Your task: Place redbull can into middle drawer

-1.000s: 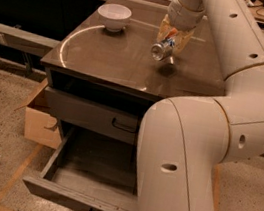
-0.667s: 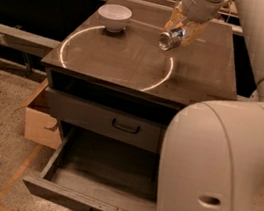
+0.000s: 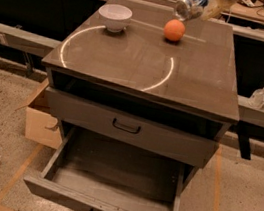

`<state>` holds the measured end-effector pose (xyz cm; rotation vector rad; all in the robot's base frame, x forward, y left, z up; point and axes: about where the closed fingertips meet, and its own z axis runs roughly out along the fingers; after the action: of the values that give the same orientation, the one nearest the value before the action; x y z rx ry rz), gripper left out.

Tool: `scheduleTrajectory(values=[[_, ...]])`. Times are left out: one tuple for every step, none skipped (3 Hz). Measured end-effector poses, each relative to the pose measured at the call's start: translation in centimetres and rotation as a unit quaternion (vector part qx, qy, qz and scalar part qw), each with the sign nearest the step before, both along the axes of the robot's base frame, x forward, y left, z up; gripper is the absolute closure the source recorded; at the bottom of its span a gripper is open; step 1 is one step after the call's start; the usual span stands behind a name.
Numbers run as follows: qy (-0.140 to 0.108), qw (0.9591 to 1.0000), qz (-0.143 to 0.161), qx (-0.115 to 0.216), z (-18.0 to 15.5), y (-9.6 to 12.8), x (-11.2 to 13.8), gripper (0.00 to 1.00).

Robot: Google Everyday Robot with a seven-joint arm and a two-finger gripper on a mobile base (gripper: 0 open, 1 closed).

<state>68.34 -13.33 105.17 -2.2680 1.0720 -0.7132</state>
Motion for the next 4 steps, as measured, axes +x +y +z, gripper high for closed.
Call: scheduleTrajectory(values=[[-0.078,0.9968,0.008,0.017,3.0,1.5,-8.0,1.0],[-0.078,0.9968,0.008,0.017,3.0,1.5,-8.0,1.0],[-0.06,0.9975,0.023,0.032,1.7,3.7,-10.0,1.0],[-0.04,0.9963,0.029,0.071,0.7,8.1,-14.5,1.0]])
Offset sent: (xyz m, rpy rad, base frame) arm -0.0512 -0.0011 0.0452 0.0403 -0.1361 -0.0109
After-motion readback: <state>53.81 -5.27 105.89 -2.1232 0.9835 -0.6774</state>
